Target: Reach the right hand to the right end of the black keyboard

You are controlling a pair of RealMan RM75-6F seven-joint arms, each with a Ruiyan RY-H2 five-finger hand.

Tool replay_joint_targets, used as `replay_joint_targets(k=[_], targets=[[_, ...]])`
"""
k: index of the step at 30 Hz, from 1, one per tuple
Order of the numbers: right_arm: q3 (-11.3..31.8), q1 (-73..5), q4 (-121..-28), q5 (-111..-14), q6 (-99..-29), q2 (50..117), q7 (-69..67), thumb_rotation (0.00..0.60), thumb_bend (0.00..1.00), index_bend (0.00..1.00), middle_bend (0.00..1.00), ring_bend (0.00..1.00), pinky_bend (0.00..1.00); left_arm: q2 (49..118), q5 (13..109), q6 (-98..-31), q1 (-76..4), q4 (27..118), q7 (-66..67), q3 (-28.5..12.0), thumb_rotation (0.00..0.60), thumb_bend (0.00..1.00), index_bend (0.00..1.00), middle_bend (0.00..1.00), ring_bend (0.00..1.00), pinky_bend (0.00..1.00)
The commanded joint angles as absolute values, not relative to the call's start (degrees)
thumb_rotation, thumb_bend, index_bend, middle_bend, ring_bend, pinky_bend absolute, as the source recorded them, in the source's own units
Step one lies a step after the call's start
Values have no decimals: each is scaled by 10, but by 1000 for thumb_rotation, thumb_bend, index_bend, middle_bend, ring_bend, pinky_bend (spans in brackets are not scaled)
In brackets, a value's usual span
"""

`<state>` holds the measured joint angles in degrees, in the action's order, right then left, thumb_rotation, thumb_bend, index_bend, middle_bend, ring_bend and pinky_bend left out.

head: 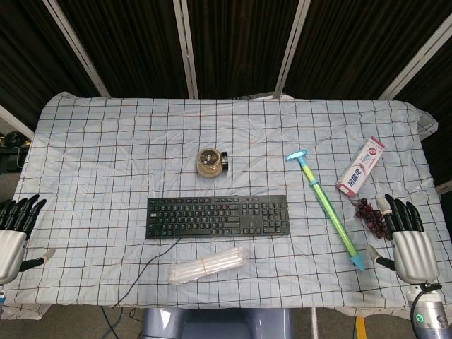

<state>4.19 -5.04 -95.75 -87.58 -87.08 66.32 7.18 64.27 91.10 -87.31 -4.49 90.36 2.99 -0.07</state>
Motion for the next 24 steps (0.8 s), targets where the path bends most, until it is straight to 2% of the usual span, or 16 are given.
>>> replay_joint_targets(k=[1, 9, 19, 21, 23, 24], targets=[[42, -51, -958, -876, -871, 663, 72, 600, 161, 0, 0, 0, 0, 642, 911, -873, -45, 904, 29, -1, 600, 79, 0, 0, 0, 0], [41, -56, -974, -867, -852, 656, 73, 600, 162, 0, 0, 0, 0, 643, 911, -874, -45, 904, 28, -1, 600, 81, 0, 0, 0, 0], [60, -76, -1041, -825, -813, 634, 74, 600, 162, 0, 6, 0, 7, 641, 909, -873, -46, 905, 23, -2, 600, 79, 0, 0, 0, 0], [68, -86, -1053, -819, -803, 631, 87, 600, 162, 0, 100, 69, 105, 641, 909, -872, -46, 906, 23, -2, 600, 80, 0, 0, 0, 0], [80, -102, -1070, -808, -787, 627, 106, 600, 162, 3, 346, 304, 353, 641, 911, -873, -47, 906, 25, -2, 600, 79, 0, 0, 0, 0], [85, -110, -1079, -798, -777, 625, 116, 600, 162, 7, 434, 394, 431, 641, 912, -874, -46, 907, 25, -2, 600, 79, 0, 0, 0, 0]])
